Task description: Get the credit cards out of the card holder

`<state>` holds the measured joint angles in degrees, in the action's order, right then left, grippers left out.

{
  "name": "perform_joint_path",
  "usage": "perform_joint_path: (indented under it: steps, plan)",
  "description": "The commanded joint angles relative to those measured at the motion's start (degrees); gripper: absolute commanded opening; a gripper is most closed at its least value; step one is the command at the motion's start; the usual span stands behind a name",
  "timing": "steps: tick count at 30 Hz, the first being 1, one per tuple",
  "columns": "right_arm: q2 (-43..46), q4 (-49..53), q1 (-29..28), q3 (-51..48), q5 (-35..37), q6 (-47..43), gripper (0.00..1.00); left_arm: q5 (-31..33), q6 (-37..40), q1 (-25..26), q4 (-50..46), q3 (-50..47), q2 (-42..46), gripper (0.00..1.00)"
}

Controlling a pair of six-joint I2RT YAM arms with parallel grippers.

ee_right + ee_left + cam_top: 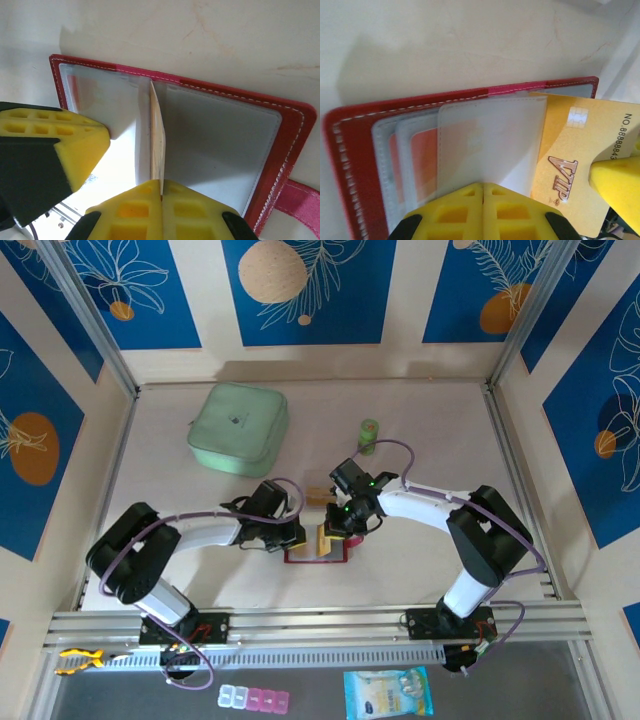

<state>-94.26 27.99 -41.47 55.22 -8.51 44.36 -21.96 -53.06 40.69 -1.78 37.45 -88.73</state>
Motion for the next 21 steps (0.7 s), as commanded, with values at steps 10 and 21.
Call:
perform_joint_path:
  steps: [10, 21]
  plan:
    - [0.2, 5.1, 0.2, 3.3, 1.8, -2.8, 0.04, 6.7, 2.0, -1.2, -6.5, -1.4, 7.4, 0.05]
    - [4.4, 13.2, 4.2, 10.1, 6.1, -21.2, 0.02, 6.6, 6.4, -5.9, -9.6, 2.7, 8.9, 0.06]
